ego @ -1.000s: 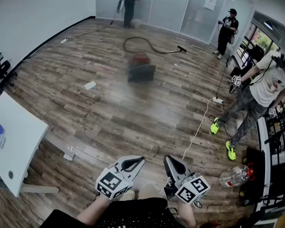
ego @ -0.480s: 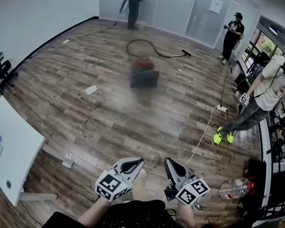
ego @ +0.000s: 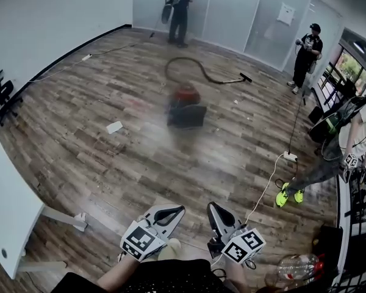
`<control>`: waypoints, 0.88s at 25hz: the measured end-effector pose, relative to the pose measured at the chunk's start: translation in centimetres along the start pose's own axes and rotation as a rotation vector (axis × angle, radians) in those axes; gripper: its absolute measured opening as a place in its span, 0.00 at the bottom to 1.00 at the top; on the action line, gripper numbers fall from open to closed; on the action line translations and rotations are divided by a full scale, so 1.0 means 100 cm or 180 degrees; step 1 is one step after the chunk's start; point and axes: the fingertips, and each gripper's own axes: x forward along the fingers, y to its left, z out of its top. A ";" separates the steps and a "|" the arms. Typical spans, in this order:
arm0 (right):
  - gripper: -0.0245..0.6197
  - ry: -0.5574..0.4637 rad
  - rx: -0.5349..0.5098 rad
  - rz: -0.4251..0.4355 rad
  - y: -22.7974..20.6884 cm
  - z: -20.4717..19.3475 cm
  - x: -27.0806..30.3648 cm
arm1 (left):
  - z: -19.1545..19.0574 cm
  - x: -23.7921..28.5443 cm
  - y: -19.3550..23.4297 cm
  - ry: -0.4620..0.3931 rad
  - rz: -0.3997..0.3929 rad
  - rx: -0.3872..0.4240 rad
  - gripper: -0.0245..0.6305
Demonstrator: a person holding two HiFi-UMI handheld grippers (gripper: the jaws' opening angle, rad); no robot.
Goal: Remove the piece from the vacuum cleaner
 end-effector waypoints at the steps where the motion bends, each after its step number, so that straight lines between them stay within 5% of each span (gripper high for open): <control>1: 0.06 -0.0003 -0.0011 0.0013 -0.010 0.003 0.006 | -0.001 0.009 0.007 0.0008 0.0019 -0.0022 0.05; 22: 0.06 0.0081 0.0039 -0.0232 -0.149 0.043 0.089 | 0.006 0.141 0.118 0.0204 -0.0002 -0.0191 0.05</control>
